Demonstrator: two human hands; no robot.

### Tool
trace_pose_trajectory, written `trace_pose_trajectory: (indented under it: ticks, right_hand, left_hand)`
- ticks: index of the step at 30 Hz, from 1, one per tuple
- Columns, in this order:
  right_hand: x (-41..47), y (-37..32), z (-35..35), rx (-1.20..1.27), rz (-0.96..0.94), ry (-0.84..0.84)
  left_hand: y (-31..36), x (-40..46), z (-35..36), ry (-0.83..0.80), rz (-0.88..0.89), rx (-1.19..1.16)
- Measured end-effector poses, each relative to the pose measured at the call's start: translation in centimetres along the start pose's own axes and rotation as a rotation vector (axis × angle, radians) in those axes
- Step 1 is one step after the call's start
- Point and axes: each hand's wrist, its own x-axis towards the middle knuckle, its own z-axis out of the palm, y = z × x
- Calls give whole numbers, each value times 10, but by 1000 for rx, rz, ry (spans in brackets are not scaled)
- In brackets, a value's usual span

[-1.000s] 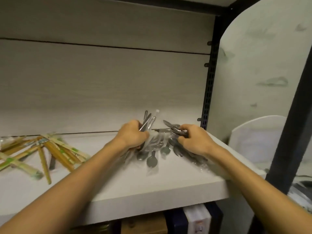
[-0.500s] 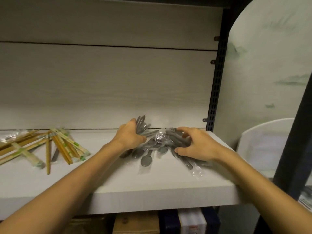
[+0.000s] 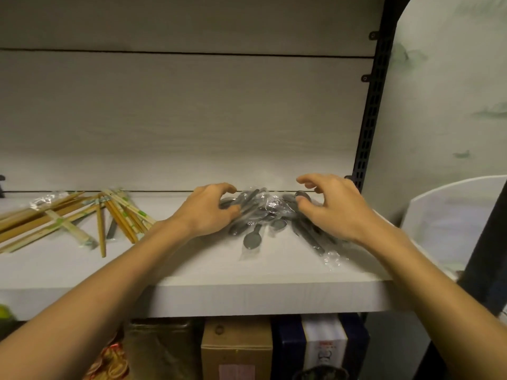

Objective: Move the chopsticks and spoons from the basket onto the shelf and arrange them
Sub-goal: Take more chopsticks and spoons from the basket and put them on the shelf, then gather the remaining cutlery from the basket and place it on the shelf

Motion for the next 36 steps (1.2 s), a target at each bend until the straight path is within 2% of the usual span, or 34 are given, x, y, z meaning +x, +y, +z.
trace_pose_trajectory:
  ticks: [4, 7, 13, 20, 28, 36]
  right_hand:
    - [-3, -30, 8, -150, -59, 10]
    - [-7, -60, 17, -213, -74, -18]
    - [-9, -145, 48, -259, -144, -19]
    - [-32, -269, 93, -172, -236, -6]
    - [-99, -413, 155, -27, -342, -9]
    - [-146, -518, 242, 84, -450, -180]
  left_hand:
    - [-11, -25, -18, 18, 23, 163]
    - [-29, -53, -35, 100, 41, 264]
    - [-87, -120, -82, 196, 1, 320]
    - [-173, -221, -140, 245, -91, 355]
    - [-255, -337, -179, 298, -183, 341]
    - [-349, -448, -177, 178, -399, 359]
